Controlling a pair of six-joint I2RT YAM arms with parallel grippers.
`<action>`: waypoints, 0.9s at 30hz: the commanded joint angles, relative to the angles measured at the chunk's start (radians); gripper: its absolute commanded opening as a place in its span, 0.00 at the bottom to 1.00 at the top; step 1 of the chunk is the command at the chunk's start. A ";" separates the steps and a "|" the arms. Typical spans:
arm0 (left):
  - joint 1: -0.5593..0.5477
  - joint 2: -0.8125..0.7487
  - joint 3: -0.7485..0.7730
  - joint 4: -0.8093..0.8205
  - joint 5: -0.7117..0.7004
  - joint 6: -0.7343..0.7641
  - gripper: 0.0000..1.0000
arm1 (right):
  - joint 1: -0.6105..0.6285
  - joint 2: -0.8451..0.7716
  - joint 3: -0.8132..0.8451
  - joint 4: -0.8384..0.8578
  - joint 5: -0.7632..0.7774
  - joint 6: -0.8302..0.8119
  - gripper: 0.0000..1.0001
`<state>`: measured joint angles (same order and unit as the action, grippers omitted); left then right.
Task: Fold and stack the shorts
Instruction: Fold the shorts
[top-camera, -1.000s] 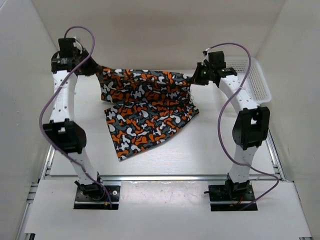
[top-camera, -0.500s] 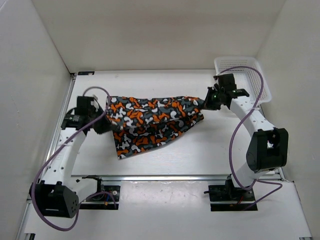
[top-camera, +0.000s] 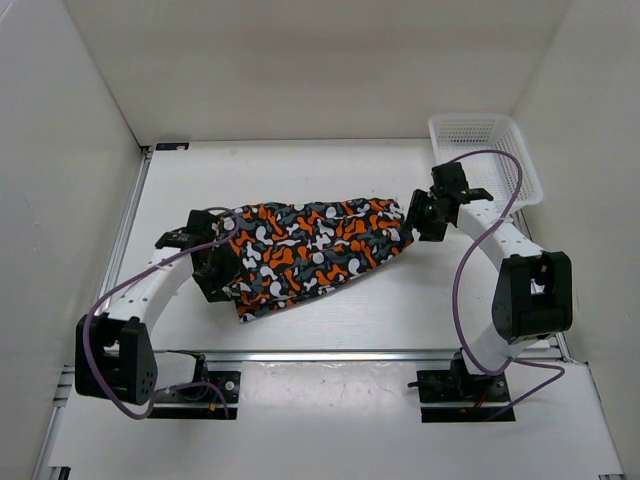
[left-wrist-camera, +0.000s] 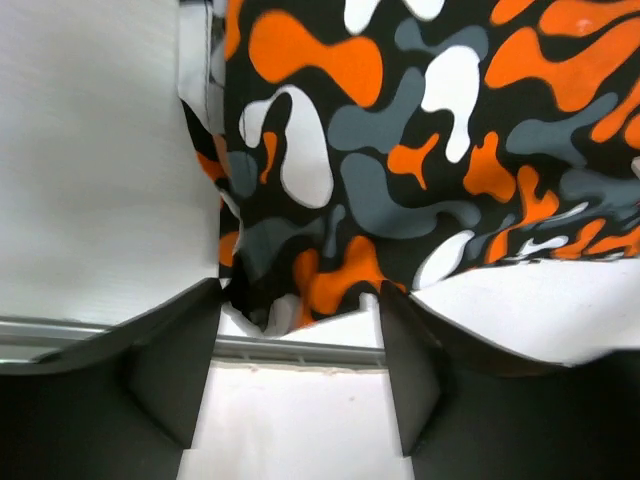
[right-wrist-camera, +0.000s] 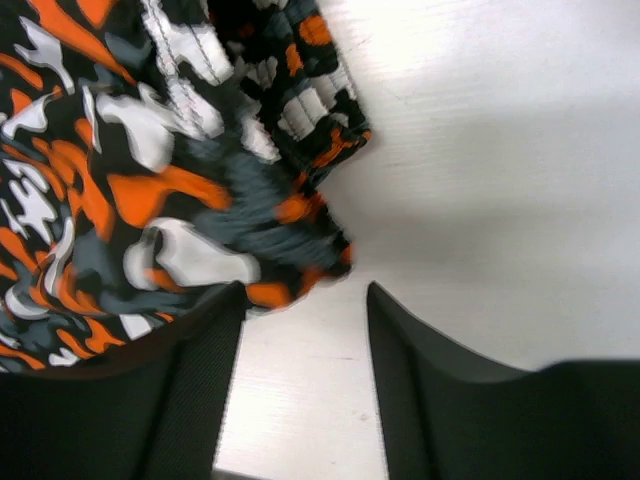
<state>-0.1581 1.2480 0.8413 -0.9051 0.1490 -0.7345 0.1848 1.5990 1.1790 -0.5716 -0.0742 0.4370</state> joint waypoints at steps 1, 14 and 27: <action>-0.037 0.008 -0.008 0.003 0.021 -0.023 0.78 | -0.008 0.004 -0.001 0.033 0.018 -0.009 0.62; -0.133 0.040 -0.111 0.049 -0.023 -0.178 0.93 | 0.001 -0.099 -0.064 0.052 -0.027 0.009 0.75; -0.152 0.226 -0.028 0.063 -0.184 -0.214 0.10 | 0.001 -0.177 -0.130 0.052 -0.068 0.000 0.75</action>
<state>-0.3565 1.5120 0.7815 -0.8532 0.0521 -0.9516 0.1837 1.4750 1.0595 -0.5232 -0.1181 0.4412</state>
